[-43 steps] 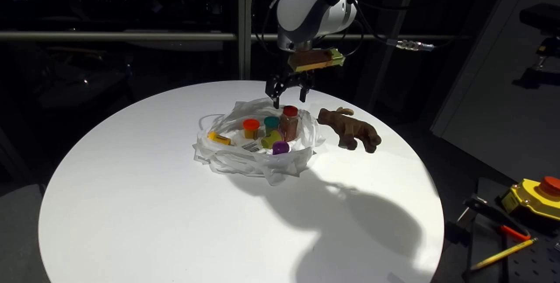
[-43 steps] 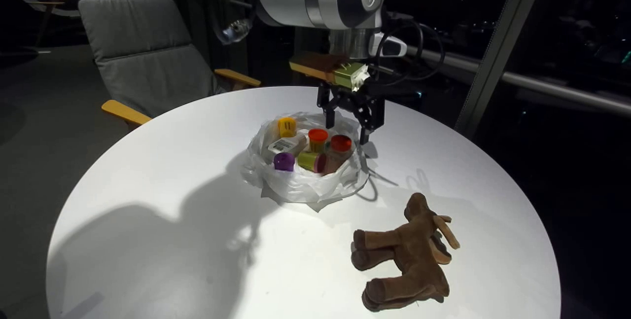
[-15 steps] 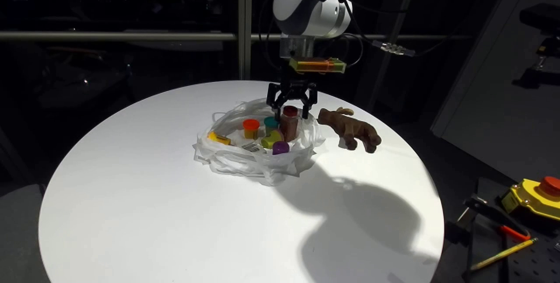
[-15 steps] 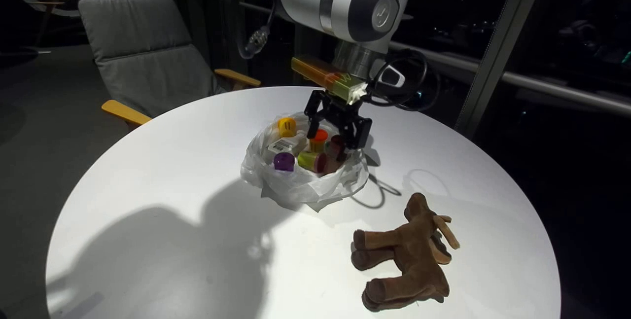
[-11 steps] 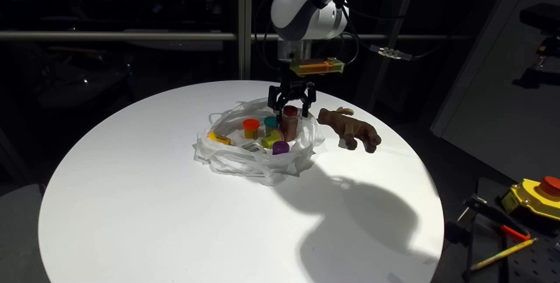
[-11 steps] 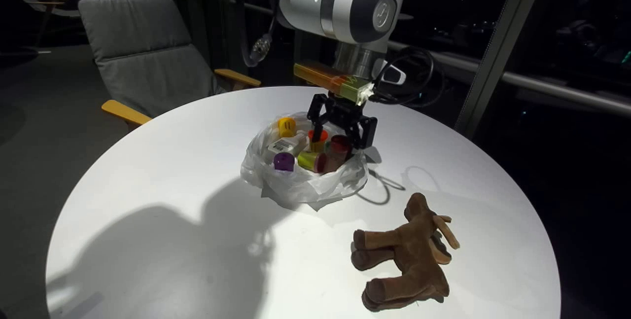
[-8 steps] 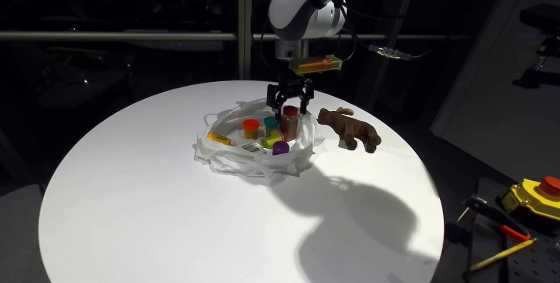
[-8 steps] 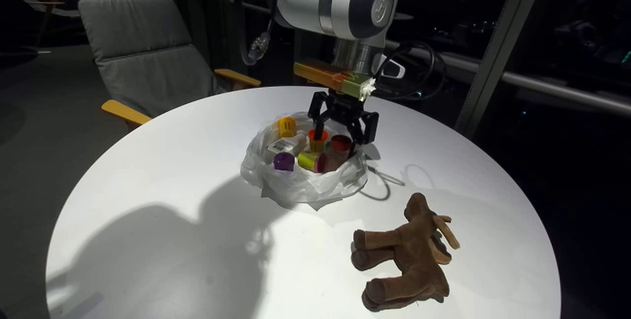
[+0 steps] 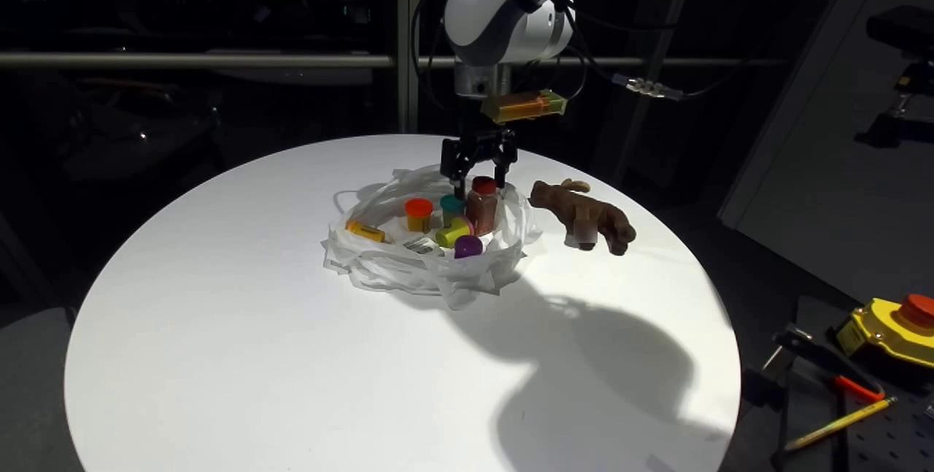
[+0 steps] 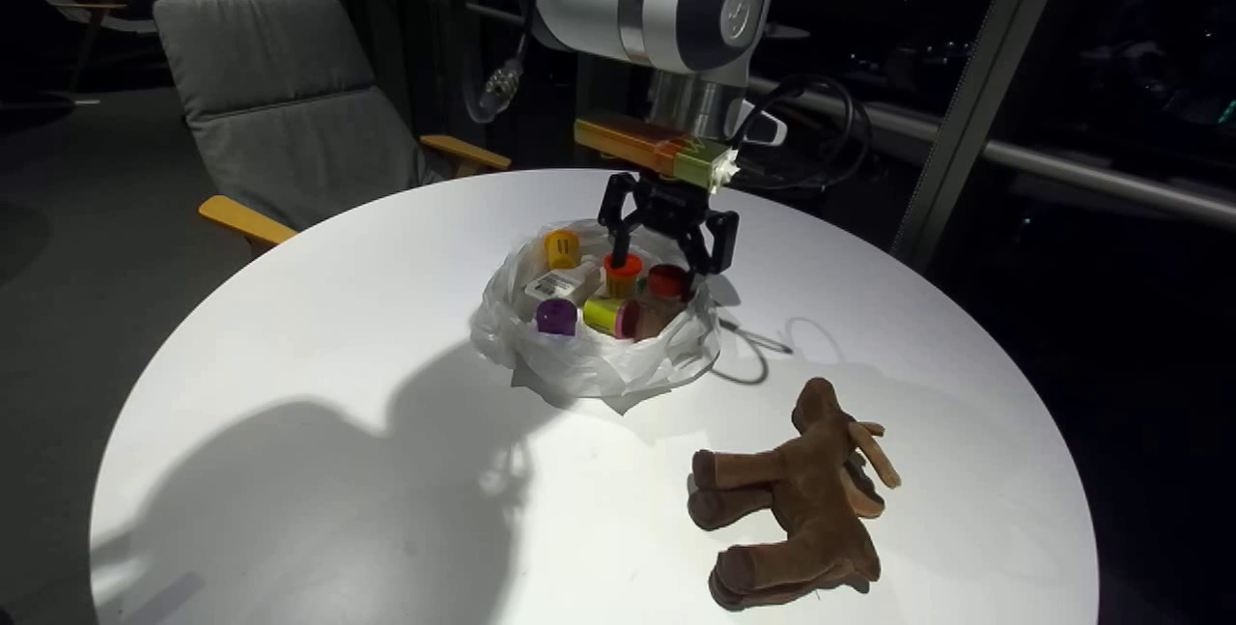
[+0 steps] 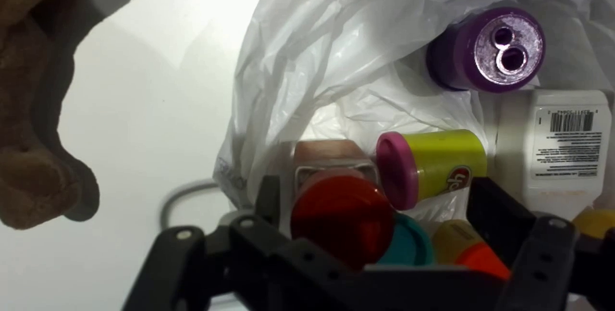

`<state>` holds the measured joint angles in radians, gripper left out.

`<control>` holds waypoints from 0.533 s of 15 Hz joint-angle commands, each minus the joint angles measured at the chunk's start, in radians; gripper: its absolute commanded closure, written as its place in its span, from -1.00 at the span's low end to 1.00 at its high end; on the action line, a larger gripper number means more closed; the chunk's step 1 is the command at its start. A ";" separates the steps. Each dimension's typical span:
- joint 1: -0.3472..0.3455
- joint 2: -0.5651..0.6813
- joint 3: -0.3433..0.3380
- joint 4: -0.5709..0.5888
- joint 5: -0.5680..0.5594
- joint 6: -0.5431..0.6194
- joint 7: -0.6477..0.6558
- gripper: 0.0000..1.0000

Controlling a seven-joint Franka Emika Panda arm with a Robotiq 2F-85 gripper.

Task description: Pick up all the objects from the plastic bag and put them on the table.

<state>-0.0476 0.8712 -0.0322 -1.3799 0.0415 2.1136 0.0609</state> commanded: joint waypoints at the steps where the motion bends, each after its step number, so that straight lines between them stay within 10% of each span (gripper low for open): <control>1: 0.013 0.006 -0.012 0.018 -0.034 0.043 -0.017 -0.55; 8: 0.025 -0.002 -0.020 0.004 -0.079 0.074 -0.004 0.42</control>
<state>-0.0374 0.8713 -0.0365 -1.3799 -0.0163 2.1696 0.0548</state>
